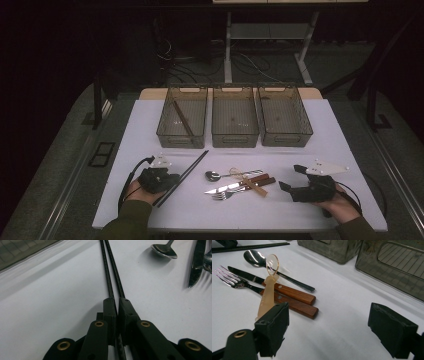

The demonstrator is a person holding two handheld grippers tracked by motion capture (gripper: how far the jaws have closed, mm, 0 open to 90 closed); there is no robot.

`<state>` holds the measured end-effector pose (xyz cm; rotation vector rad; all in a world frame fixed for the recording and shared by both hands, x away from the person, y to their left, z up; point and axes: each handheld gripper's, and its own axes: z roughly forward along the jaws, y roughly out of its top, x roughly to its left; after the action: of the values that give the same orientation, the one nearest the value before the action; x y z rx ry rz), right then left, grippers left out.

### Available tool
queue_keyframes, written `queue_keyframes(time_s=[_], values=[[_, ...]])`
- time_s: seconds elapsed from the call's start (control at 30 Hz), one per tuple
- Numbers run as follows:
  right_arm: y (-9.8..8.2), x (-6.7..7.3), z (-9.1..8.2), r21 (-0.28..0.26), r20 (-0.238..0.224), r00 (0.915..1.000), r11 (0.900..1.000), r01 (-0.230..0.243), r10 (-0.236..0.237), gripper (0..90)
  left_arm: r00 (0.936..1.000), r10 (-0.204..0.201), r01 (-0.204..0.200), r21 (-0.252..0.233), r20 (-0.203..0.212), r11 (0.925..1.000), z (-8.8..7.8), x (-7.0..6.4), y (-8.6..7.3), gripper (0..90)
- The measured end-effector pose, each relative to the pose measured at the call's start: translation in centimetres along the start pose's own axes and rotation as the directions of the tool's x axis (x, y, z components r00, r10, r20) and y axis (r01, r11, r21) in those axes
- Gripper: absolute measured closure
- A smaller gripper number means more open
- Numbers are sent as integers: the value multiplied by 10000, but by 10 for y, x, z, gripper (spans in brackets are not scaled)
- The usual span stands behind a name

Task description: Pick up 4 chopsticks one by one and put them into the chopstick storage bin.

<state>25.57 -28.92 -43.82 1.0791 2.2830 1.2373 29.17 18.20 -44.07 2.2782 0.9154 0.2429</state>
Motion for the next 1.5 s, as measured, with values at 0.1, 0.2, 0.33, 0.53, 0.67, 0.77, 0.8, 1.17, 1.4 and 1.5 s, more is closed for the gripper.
queue_keyframes(time_s=[0.1,0.2,0.33,0.53,0.67,0.77,0.8,1.17,1.4,1.5], values=[[0,0,0,-2,2,10000,10000,-2,2,173,9999,-114,115,29,-45,9999,0,0,0,850],[0,0,0,2,0,10000,10000,6,-6,173,9999,-139,140,53,-98,9999,0,-1,1,853],[0,0,0,7,-5,10000,10000,11,-11,173,9998,-169,169,76,-103,9998,0,-1,1,856],[0,0,0,8,-11,10000,10000,-7,7,173,9995,-317,317,36,-8,9995,0,1,1,858],[0,0,0,18,-20,10000,10000,2,-2,173,9996,-298,298,36,5,9995,0,1,1,858],[0,0,0,14,-32,10000,10000,-19,19,172,9995,-309,309,35,-9,9995,-1,2,1,858],[0,0,0,18,-33,10000,10000,-5,5,173,9995,-324,324,-8,7,9995,-2,2,1,858],[0,0,1,26,-67,10000,10000,-40,40,173,9996,-45,53,-286,279,9996,-13,5,5,858],[-1,0,1,31,-78,10000,10000,-33,33,173,9982,131,-116,-252,593,9996,-18,4,6,857],[0,0,1,34,-84,10000,10000,-31,31,173,9975,138,-121,-247,693,9996,-19,3,7,858]])
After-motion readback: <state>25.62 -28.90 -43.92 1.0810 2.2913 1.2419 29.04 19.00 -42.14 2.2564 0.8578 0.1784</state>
